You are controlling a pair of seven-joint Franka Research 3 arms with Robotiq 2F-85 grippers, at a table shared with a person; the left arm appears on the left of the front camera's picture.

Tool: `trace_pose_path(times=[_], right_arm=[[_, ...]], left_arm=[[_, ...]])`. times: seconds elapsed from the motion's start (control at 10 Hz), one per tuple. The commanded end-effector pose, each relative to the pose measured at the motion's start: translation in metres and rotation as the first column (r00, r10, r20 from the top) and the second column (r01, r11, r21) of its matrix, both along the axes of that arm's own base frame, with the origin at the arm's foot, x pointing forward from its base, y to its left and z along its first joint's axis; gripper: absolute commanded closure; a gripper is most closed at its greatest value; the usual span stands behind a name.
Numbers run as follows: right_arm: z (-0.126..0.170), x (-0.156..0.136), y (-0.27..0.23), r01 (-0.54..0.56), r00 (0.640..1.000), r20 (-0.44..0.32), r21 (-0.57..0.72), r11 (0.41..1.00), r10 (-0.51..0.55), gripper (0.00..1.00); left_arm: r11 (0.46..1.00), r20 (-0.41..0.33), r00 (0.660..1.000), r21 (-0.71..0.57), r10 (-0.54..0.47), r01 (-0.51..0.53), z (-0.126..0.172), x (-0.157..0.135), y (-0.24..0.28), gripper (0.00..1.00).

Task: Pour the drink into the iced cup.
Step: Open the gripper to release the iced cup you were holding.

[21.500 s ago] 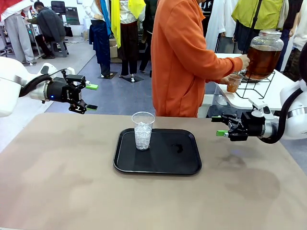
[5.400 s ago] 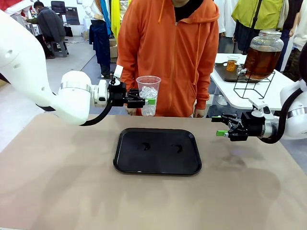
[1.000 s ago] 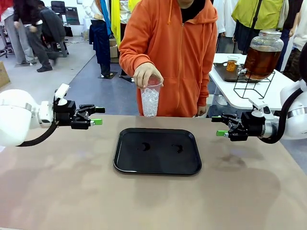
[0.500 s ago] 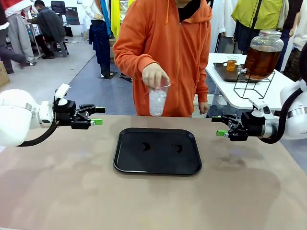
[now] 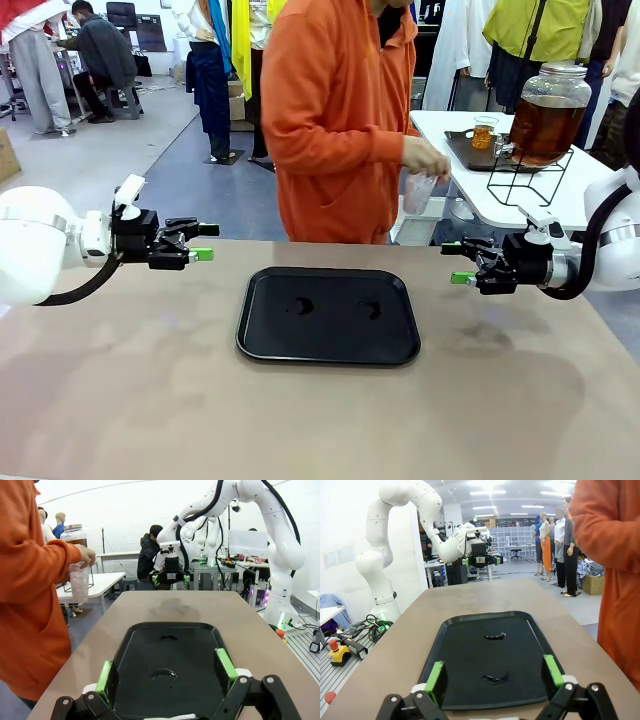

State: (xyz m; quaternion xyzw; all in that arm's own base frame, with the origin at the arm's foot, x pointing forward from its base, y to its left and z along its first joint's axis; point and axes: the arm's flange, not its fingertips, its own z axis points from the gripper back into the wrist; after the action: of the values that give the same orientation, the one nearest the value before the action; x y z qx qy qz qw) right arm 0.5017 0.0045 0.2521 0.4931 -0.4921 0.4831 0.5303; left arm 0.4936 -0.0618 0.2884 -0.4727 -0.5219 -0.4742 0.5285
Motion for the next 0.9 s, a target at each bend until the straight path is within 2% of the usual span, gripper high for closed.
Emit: trace_pose_path(times=[0.0, 0.8], right_arm=[[0.0024, 0.0002, 0.0001, -0.001, 1.0, 0.005, 0.002, 1.0, 0.001, 0.0], [0.0024, 0.0002, 0.0001, -0.001, 1.0, 0.005, 0.002, 1.0, 0.001, 0.0]], left_arm=[[1.0, 0.003, 1.0, -0.007, 0.004, -0.004, 0.0023, 0.0013, -0.0012, 0.0], [1.0, 0.003, 1.0, -0.007, 0.004, -0.004, 0.0023, 0.0013, -0.0012, 0.0]])
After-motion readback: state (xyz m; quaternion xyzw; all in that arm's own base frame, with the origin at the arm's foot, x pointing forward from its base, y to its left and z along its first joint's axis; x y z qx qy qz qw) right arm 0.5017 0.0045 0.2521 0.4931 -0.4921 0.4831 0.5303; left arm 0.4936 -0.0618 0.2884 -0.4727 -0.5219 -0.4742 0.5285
